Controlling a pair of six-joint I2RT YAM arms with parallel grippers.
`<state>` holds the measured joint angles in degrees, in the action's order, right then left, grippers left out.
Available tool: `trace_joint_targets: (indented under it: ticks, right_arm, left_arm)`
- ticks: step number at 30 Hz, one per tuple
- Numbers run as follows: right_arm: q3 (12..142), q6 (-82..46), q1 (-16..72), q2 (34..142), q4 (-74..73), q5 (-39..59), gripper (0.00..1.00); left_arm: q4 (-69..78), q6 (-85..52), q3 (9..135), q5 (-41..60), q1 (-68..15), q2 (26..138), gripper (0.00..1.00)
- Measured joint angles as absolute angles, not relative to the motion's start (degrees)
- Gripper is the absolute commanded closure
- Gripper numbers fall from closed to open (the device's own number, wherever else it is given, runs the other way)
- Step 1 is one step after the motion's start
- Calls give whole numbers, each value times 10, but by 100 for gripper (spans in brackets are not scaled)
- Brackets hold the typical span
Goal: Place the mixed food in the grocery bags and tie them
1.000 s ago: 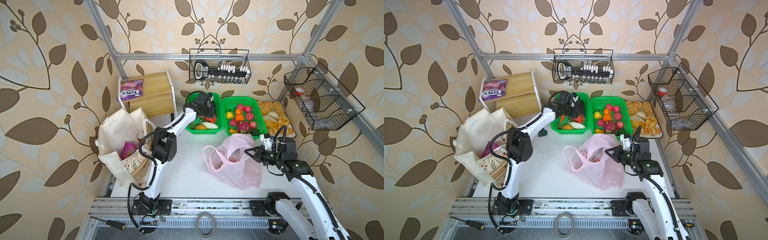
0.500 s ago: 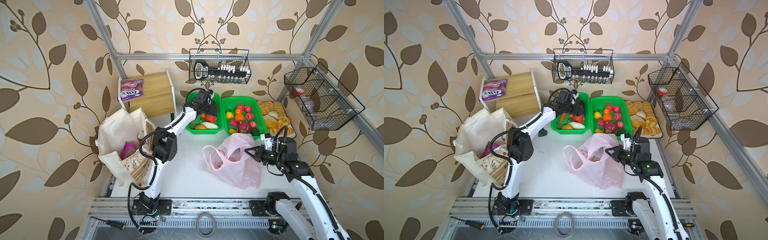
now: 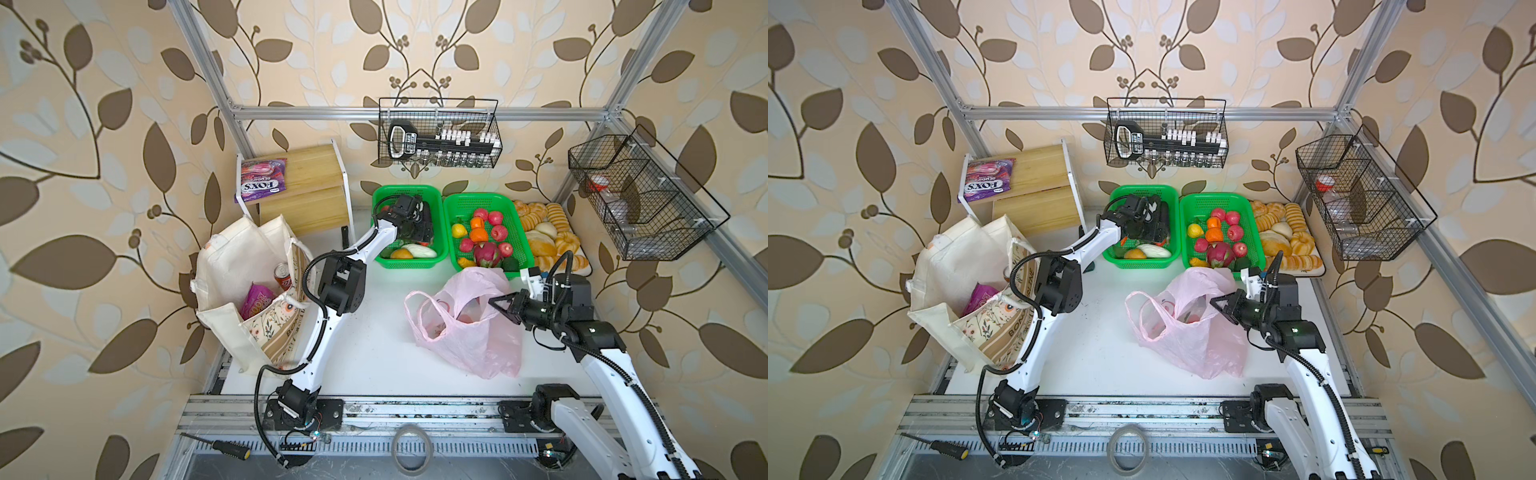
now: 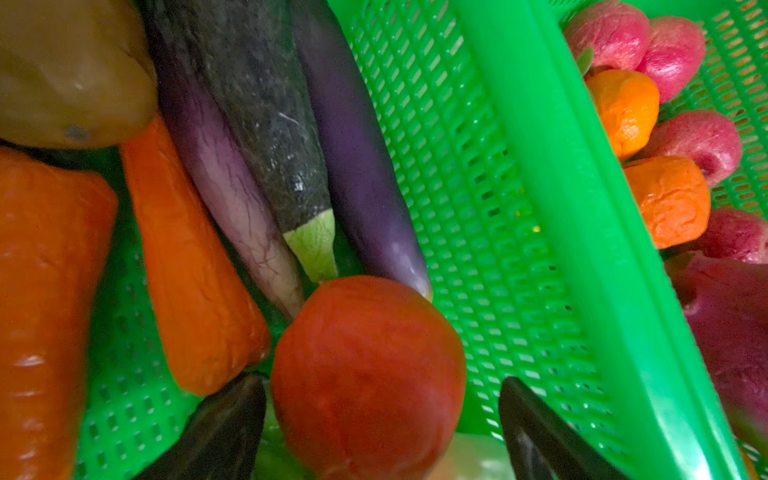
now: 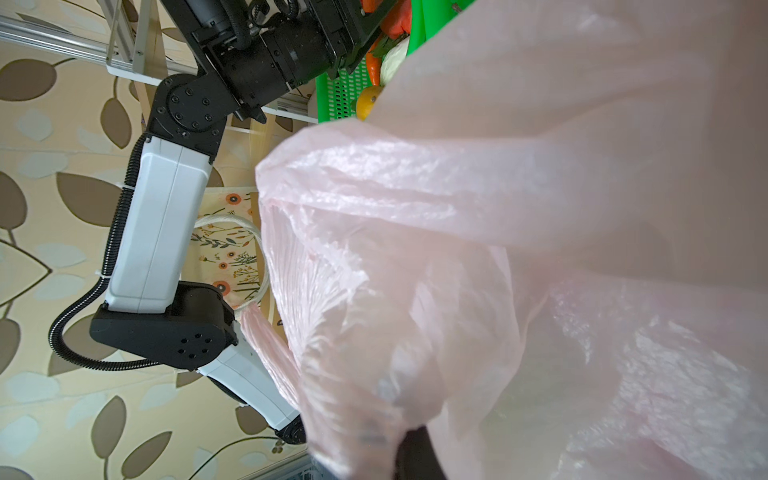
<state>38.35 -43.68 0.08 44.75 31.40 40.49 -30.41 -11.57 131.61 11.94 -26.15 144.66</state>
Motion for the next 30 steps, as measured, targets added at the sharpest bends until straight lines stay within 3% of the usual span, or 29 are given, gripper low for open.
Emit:
trace_joint_targets:
  ticks: [5,9,17,30]
  right_arm:
    - [383,-437,1,449,313,405,100]
    - [383,-437,1,454,310,405,100]
    - [383,-441,1,454,304,405,100]
    - [382,-456,1,471,270,405,100]
  left_arm:
    - [-302,-125,1322,121,-262,1464,18]
    - [-302,-125,1326,134,-261,1468,37]
    - [-303,-121,1288,161,-258,1428,40]
    - [-226,-127,981,227,-260,993,45]
